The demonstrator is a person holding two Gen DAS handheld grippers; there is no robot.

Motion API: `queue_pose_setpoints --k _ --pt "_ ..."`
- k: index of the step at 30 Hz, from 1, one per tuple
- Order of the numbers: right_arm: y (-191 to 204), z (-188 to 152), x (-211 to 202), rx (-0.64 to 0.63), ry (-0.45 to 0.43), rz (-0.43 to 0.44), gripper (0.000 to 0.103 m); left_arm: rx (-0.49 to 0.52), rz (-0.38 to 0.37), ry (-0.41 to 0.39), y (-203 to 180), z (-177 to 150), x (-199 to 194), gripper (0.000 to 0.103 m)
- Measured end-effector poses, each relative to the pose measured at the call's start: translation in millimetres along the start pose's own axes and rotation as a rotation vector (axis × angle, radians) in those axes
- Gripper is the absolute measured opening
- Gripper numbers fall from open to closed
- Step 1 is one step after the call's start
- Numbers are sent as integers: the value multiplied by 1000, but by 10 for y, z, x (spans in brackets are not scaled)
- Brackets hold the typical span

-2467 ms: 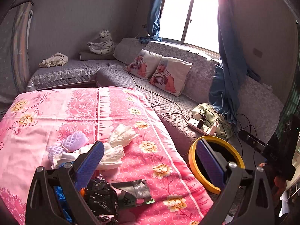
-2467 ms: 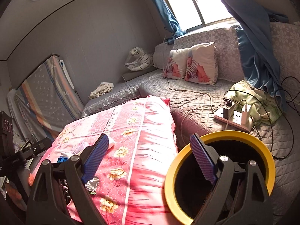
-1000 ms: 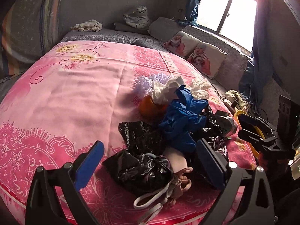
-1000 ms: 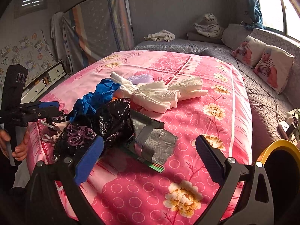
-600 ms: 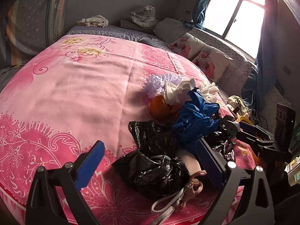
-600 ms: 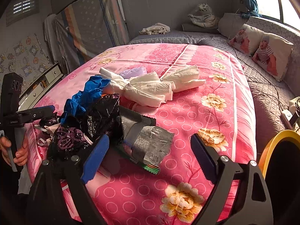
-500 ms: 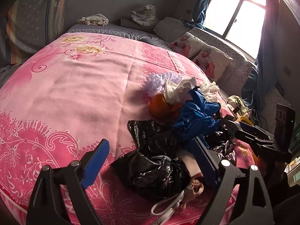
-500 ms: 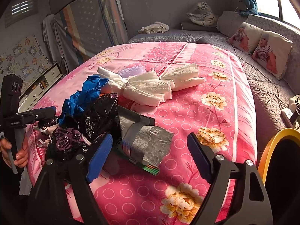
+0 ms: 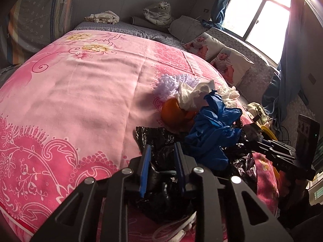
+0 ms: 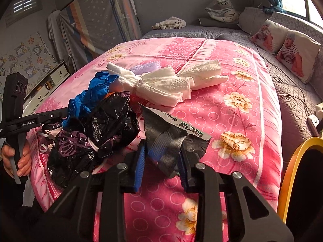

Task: Collect trash
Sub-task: 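Grasp the grey wet-wipe packet with the right tool while the left tool grasps a black bag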

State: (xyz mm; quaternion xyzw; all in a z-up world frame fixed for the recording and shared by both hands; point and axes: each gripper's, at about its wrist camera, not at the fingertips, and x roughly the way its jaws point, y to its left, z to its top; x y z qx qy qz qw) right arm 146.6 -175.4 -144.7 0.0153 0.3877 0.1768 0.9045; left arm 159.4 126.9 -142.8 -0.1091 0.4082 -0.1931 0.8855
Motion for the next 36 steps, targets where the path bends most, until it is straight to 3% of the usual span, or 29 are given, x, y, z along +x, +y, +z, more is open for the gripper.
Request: queue_pose_setpoints --k 3,4,6,25,36 --pt "6 -17 -17 -4 -1 3 22 -28 -10 -8 46 -11 -42 11" --pt "10 -29 -29 -3 -4 5 15 -34 -10 -12 57 -15 -61 10" --pt "16 -39 -65 -4 -14 1 12 -45 -8 -22 73 -21 -102 8" --pt "-21 -17 -470 23 -117 -16 12 -69 11 -200 70 100 -794 4" --pt "-60 -26 -594 44 -145 -4 12 -25 -2 -234 -149 167 -959 4"
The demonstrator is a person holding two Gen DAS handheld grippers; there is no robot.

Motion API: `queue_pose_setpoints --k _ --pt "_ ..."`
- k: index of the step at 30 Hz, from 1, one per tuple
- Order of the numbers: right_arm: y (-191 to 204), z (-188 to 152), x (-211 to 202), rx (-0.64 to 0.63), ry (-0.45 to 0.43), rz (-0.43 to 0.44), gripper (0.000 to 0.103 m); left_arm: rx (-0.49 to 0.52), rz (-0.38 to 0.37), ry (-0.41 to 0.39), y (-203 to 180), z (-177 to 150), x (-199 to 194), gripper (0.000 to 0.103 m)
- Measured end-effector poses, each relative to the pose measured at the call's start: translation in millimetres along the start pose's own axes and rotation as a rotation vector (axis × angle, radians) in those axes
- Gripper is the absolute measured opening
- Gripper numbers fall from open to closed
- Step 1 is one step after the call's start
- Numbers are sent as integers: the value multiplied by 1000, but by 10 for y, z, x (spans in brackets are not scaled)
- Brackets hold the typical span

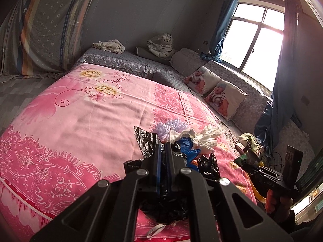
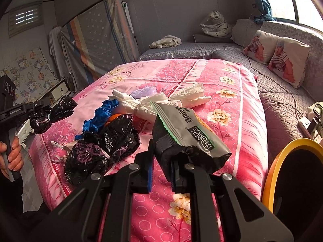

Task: Collect trash
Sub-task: 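Grasp the grey wet-wipe packet with the right tool while the left tool grasps a black bag, then carry both items over the yellow bin and open both tools to drop them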

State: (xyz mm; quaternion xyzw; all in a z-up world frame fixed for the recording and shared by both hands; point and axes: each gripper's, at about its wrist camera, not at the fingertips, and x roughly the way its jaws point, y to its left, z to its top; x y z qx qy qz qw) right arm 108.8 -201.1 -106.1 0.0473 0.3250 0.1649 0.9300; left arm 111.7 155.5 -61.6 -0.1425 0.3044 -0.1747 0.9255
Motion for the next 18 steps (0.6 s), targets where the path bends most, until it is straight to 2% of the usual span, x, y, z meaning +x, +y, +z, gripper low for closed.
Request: queue_pose_setpoints --k 8,18 --pt "-125 12 -179 26 -42 -13 12 35 -26 10 -216 77 101 4" --pt "-412 34 -450 82 -105 -57 12 121 -115 30 -781 208 350 4"
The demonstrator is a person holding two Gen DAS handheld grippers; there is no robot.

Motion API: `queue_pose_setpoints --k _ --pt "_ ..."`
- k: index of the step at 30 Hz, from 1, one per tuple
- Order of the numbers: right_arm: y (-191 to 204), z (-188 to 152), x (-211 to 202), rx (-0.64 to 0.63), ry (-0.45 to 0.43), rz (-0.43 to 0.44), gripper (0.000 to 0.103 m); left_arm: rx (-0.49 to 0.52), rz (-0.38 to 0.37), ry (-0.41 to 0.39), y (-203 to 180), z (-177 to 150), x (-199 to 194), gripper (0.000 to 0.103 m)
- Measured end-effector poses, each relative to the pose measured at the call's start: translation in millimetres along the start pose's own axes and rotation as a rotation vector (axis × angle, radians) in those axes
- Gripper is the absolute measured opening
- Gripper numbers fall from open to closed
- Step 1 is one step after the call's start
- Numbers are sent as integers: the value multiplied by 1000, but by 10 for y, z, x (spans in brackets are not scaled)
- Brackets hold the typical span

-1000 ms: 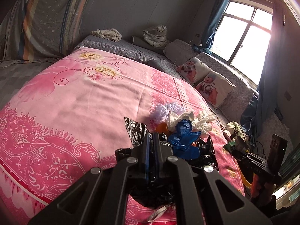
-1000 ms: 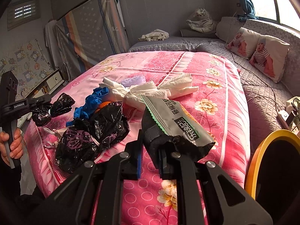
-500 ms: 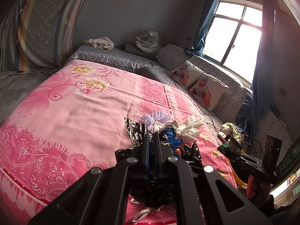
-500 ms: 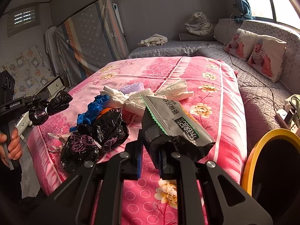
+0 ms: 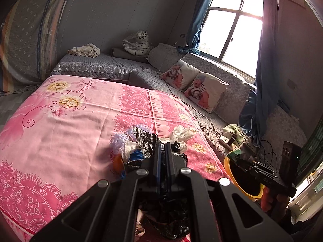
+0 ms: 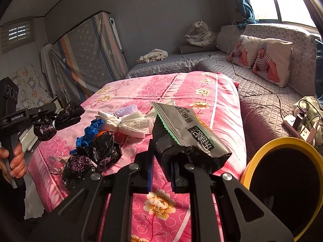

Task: Collect trash
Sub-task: 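Carry both items over the yellow bin and open both tools to drop them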

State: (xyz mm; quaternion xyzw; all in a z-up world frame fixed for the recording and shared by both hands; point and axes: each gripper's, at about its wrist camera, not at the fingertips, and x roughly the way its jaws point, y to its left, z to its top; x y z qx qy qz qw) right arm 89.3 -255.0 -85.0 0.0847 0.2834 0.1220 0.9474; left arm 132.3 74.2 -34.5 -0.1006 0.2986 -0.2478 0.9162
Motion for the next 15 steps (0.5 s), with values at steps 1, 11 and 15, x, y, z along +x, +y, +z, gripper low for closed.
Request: queue_pose_setpoints --k 1,11,15 --pt "-38 8 -34 7 -8 -7 12 8 -10 3 -54 20 36 4" --pt "-437 107 -371 75 -76 -97 12 83 -120 37 -601 174 430 4" --pt "-650 132 -535 108 -93 -149 12 117 -167 55 -845 213 609 4"
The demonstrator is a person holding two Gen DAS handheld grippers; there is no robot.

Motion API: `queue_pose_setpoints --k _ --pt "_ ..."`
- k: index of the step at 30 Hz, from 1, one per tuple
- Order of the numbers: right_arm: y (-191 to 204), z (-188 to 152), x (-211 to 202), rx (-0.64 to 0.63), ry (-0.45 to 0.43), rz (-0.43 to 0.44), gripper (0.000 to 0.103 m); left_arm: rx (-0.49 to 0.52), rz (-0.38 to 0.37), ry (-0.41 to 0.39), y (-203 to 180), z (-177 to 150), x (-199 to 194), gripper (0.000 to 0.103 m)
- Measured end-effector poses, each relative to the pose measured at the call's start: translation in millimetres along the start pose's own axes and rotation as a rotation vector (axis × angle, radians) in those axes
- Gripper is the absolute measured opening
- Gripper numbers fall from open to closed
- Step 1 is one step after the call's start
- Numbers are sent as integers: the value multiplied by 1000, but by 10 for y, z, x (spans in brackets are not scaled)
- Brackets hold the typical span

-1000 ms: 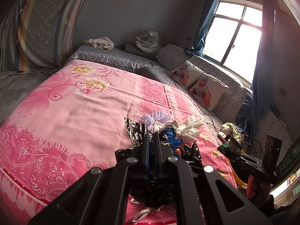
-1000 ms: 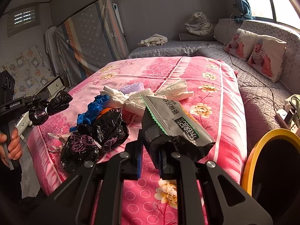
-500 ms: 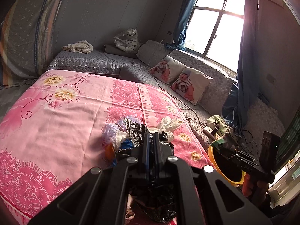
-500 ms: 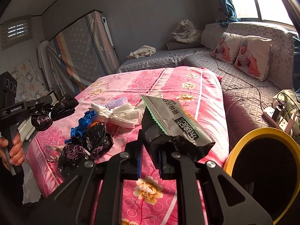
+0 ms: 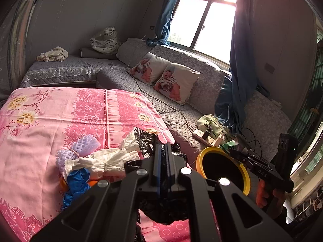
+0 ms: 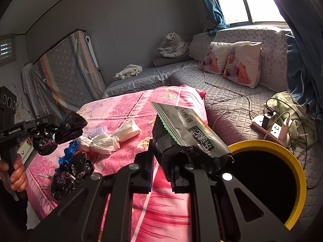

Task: Collect trash
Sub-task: 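Carry both items over the yellow bin and open both tools to drop them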

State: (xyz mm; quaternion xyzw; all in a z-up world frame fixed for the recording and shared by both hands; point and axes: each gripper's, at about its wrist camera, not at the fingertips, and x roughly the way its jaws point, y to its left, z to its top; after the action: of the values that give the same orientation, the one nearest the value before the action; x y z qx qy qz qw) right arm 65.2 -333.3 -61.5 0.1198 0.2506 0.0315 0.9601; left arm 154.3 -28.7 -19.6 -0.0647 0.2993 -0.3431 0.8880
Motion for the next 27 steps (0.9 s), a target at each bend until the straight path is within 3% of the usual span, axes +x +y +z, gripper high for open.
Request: queue_pose_setpoints --k 14,27 --pt "-727 82 -227 76 33 -157 12 95 -147 88 -741 154 787 4" --pt "-1260 70 -277 169 151 -207 12 176 -285 249 -1603 4 1701 4"
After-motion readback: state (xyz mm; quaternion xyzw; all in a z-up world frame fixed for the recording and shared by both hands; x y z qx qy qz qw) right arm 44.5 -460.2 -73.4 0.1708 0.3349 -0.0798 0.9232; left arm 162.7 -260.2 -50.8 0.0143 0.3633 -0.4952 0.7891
